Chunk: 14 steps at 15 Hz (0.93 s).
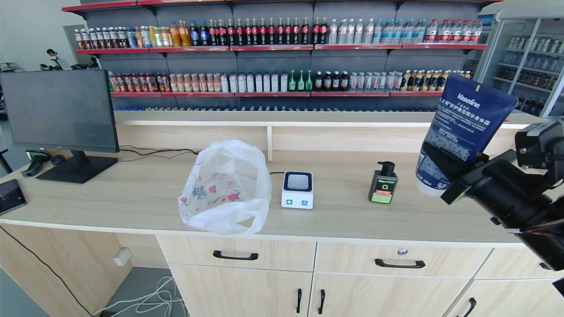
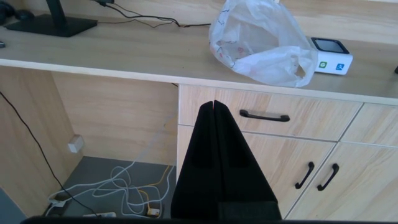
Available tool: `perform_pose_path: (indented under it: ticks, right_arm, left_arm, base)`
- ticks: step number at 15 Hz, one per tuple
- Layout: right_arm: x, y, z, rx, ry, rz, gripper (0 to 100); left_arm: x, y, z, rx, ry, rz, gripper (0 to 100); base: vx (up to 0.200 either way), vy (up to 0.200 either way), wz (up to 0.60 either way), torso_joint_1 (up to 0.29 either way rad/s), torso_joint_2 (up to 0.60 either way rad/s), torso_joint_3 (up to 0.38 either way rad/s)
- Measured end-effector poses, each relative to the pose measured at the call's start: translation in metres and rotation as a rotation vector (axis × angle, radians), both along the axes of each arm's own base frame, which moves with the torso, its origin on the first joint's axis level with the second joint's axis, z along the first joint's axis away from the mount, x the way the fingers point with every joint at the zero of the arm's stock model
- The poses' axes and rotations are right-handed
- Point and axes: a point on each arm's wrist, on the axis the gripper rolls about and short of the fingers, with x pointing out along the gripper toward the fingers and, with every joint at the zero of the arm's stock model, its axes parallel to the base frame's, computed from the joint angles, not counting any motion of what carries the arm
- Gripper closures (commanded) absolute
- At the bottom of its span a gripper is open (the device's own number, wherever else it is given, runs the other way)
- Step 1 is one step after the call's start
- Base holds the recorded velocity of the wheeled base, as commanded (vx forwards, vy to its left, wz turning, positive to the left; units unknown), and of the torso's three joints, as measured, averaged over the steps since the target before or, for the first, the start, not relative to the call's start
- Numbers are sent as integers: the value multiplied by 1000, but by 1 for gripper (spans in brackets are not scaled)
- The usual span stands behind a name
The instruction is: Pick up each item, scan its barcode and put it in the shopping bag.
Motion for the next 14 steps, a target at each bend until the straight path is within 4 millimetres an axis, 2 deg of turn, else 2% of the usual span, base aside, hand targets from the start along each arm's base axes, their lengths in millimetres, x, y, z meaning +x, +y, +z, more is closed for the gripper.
perform_pose_path:
  ticks: [3, 8, 12, 14]
  right_arm:
    - [-9, -9, -4, 72, 43, -101, 100]
    - [6, -13, -2, 103, 42, -137, 100]
    - [7, -16, -6, 99, 57, -150, 100]
    - [6, -17, -7, 98, 61, -154, 100]
  left_arm:
    - [0, 0, 0, 0, 0, 0, 100]
    - [0, 0, 0, -2, 0, 1, 100]
    - [0, 0, 0, -4, 0, 2, 100]
    - [0, 0, 0, -3, 0, 2, 100]
  base:
    - [0, 0, 0, 0, 0, 0]
    - [-200, 0, 0, 6, 3, -1]
    - [-200, 0, 0, -1, 0, 4]
    - [0, 0, 0, 0, 0, 0]
